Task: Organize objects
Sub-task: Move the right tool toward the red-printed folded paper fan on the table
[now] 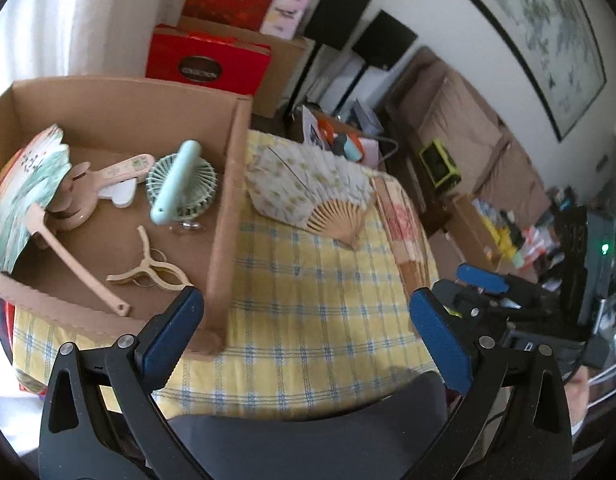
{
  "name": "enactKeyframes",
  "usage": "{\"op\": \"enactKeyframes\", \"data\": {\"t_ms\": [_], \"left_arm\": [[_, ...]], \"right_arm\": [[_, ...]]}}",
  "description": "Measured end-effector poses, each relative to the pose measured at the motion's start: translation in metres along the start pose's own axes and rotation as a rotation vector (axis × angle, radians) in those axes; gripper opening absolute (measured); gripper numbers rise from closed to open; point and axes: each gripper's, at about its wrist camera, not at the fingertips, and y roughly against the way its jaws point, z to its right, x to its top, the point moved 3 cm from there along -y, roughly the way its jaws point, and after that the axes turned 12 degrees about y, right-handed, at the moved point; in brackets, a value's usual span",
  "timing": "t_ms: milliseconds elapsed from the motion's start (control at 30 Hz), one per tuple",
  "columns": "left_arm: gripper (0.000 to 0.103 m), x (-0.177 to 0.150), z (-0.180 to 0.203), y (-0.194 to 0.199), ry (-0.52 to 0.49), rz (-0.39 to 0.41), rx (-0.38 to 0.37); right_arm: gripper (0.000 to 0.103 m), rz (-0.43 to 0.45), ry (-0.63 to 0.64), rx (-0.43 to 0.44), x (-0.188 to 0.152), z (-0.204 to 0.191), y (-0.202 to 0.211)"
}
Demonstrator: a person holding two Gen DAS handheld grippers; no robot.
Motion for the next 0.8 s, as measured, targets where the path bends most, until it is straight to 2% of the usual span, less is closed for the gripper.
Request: {"op": "enactKeyframes", "data": {"t_ms": [33,300,533,800], "left_arm": [[0.103,-0.001,0.005,-0.001,-0.023,0.013,0.029],[0.103,-0.01,0.041,-0.01,-0.147,0.057,0.121],[0.103,-0.018,0.066,-0.023,-0.209,0.05,0.142],[0.103,-0.024,0.083,-0.037,-0.232,0.045,0.151]], "right_arm": [[0.083,-0.002,-0.01,-0.007,-0.003,0.005,0.0],[0.083,-0.002,-0.08,-0.059,-0.026,0.039,0.007],[0.083,0.028,-0.118,-0.104,-0.034,0.055,0.021],[0.084,0.033,-0.155,-0.122,-0.044,0.069,0.024]]}}
